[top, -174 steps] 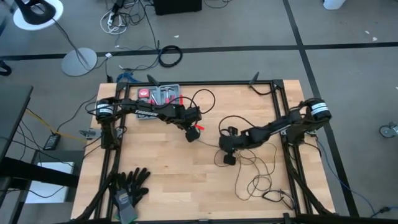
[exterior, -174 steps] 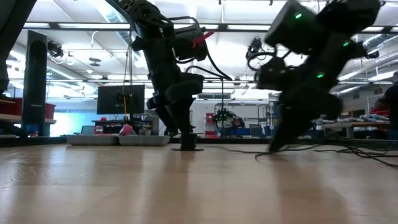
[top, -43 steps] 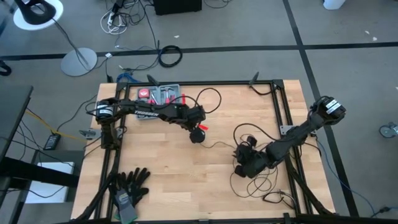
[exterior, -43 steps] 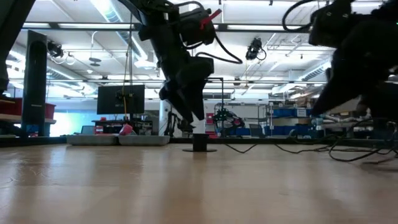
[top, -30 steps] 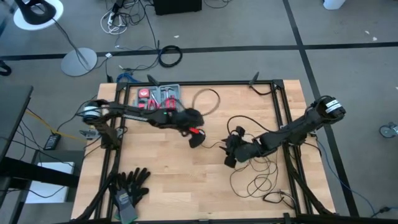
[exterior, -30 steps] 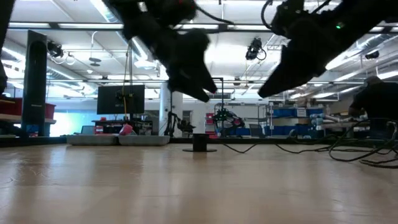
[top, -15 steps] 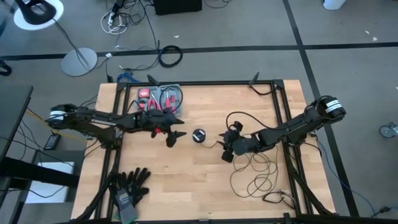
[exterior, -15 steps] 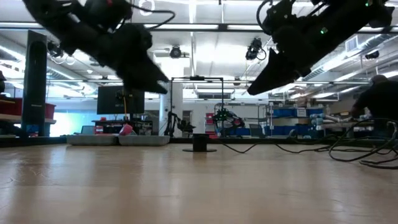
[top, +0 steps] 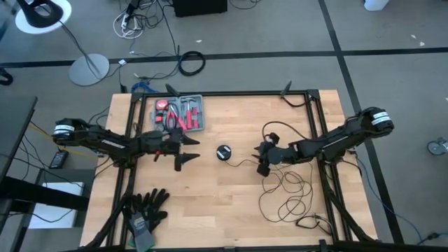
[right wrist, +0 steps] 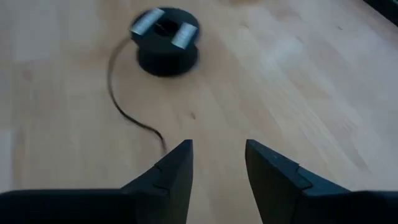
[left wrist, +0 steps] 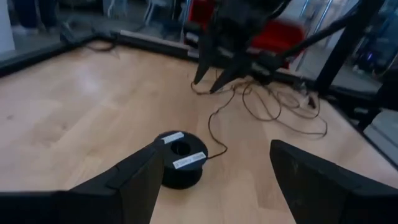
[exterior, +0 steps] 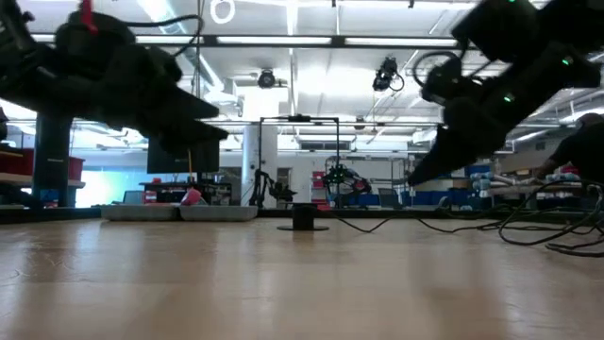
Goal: Coil cords
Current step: Return to Home Position
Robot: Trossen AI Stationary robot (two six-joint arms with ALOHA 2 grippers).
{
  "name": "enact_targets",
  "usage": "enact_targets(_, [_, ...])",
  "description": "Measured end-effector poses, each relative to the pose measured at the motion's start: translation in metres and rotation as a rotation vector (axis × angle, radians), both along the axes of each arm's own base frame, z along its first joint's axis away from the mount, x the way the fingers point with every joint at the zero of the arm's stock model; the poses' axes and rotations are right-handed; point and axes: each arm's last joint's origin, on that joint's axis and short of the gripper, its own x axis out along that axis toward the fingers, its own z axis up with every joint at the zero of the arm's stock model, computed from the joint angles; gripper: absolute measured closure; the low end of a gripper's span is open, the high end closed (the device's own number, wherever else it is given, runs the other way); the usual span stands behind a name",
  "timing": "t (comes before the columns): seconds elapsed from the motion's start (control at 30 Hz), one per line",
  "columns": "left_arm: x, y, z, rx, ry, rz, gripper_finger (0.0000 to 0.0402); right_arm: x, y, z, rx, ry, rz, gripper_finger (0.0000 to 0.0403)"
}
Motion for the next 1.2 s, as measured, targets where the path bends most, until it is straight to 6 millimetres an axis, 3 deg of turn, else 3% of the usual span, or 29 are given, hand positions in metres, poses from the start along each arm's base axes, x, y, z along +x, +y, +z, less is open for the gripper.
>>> enact_targets(0.23, [-0.027,-0.003,-0.013,-0.007,-0.1,0.0,0.0108,-0.05,-0.015,-0.007,0.076,-0.134,-0.001,0.0257])
enact_targets(0.43, [-0.028,0.001,-0.013,0.008,-0.087,-0.008,0.0108,-0.086,-0.021,0.0,0.112,-0.324,0.048,0.0258])
enact_targets(0.6, [-0.029,0.005,-0.015,-0.005,-0.067,0.0,0.0108,-0.108,-0.023,-0.002,0.146,-0.385,0.063,0.0257])
enact_targets(0.77, [-0.03,0.008,-0.016,-0.027,-0.06,-0.024,0.0108,-0.124,-0.022,-0.01,0.188,-0.357,0.073,0.0258])
enact_targets(1.2, [-0.032,0.015,-0.01,-0.033,-0.117,-0.13,0.0108,-0.136,-0.02,0.01,0.093,-0.474,0.256,0.0257])
